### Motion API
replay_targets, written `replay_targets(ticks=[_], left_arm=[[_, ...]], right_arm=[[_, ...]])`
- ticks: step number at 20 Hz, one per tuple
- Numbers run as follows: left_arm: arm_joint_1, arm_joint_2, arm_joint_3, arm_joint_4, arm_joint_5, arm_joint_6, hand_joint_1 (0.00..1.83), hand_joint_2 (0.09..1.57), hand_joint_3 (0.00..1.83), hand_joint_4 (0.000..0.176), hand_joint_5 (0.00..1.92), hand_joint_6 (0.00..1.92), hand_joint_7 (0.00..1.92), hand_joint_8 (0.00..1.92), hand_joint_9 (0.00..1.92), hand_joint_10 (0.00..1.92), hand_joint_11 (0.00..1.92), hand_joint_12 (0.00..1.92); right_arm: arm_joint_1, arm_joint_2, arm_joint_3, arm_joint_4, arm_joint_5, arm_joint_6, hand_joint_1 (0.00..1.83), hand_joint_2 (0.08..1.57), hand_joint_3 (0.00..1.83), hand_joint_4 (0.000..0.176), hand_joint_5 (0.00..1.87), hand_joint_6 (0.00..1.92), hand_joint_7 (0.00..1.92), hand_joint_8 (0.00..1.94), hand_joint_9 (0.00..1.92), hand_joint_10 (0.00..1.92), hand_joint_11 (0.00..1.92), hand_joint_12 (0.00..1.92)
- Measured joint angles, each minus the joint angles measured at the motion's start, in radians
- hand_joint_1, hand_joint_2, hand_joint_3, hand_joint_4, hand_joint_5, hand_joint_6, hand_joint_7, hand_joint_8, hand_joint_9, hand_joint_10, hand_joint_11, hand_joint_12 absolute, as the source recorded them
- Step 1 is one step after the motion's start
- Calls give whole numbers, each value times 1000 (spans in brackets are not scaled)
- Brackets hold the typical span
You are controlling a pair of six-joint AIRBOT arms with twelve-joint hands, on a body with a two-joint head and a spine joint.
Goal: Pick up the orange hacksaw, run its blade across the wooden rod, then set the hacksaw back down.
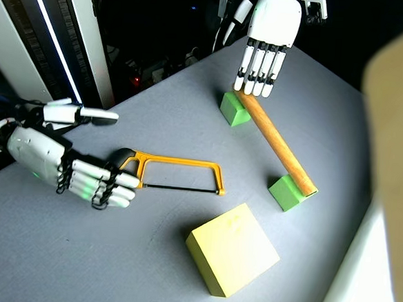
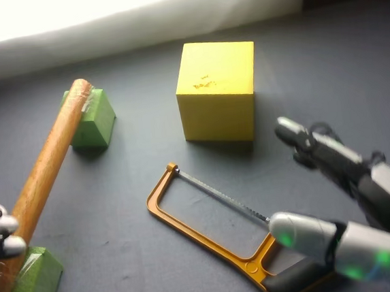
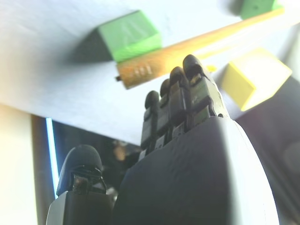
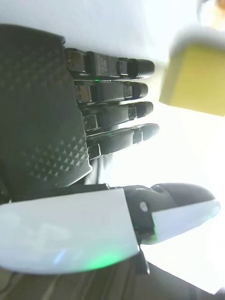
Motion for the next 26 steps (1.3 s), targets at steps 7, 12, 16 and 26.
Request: replay_targets(ticks=[7,12,16,26], left_arm=[[-20,-24,59,-301,-26,85,285,1252,0,0,437,28,488,28,570,102,147,1051],[-22,-43,95,-467,-106,165,559,1300,0,0,921,594,904,1001,920,1518,920,1790],[1,-54,119,-520,-237,266,626,1324,1,0,1029,1896,1104,1914,1196,1919,1267,1921],[-54,-71,98,-481,-371,267,713,1303,2,0,1266,1921,1319,1921,1392,1921,1502,1921]], right_arm=[[357,177,31,-366,-249,-243,589,1165,7,0,601,37,750,53,738,426,431,1405],[513,248,84,-653,-316,-296,719,1176,5,0,774,1423,1032,1846,1217,1894,1323,1913],[525,280,142,-778,-304,-292,693,1255,14,0,1117,1919,1305,1941,1503,1921,1695,1921],[609,320,206,-1057,-200,-306,756,1355,0,176,1241,1921,1414,1941,1564,1921,1729,1921]])
